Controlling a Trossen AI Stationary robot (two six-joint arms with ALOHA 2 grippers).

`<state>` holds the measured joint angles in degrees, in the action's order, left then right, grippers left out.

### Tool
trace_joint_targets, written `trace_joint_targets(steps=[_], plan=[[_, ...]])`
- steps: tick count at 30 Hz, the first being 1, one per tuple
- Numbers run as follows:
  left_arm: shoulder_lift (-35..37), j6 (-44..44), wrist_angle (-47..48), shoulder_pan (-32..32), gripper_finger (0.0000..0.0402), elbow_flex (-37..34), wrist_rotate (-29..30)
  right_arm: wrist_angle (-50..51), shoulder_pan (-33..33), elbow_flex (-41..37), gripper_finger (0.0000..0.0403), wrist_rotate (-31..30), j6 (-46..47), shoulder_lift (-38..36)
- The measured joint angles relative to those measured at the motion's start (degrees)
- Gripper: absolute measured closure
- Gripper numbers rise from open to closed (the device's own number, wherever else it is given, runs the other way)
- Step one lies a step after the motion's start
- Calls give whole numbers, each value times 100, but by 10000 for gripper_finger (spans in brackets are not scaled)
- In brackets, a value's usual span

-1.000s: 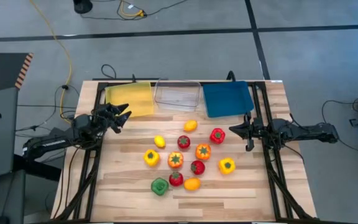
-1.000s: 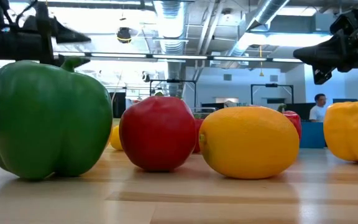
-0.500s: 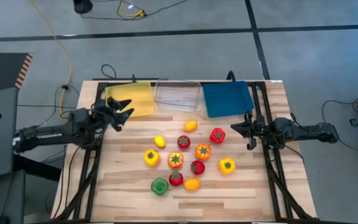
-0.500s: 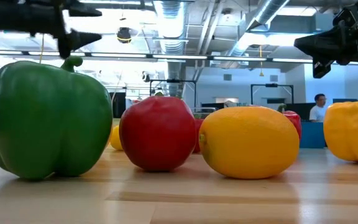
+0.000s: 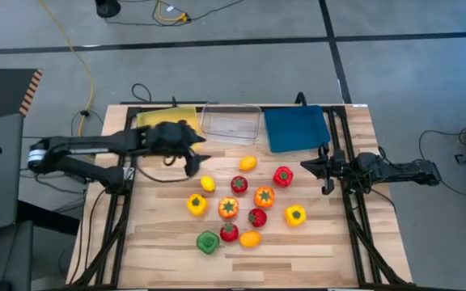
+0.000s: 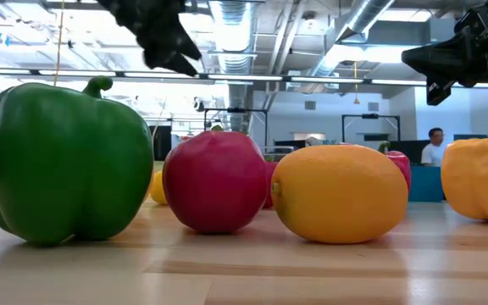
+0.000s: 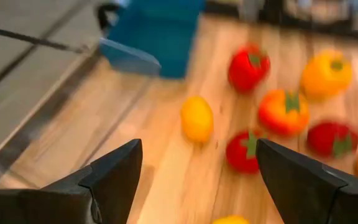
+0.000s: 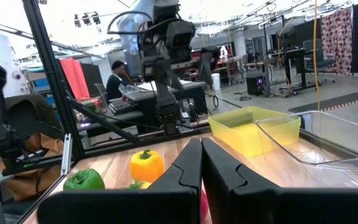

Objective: Sort produce into baskets
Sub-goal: Put the middle left lemon into the yellow bin

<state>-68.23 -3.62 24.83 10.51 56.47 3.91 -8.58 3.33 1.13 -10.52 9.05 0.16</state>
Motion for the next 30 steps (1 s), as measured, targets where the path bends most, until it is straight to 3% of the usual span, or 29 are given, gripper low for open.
trace_joint_targets(steps=[8,17,30], plan=[[-1556,1145,1417,-1,100,1096,-815,0,0,7,367,0,1,0],[-2585,1958,2184,-165,100,1169,-1017,0,0,9,367,0,1,-2],[-3362,2324,2181,-416,100,1173,-969,2,1,9,367,0,1,-2]])
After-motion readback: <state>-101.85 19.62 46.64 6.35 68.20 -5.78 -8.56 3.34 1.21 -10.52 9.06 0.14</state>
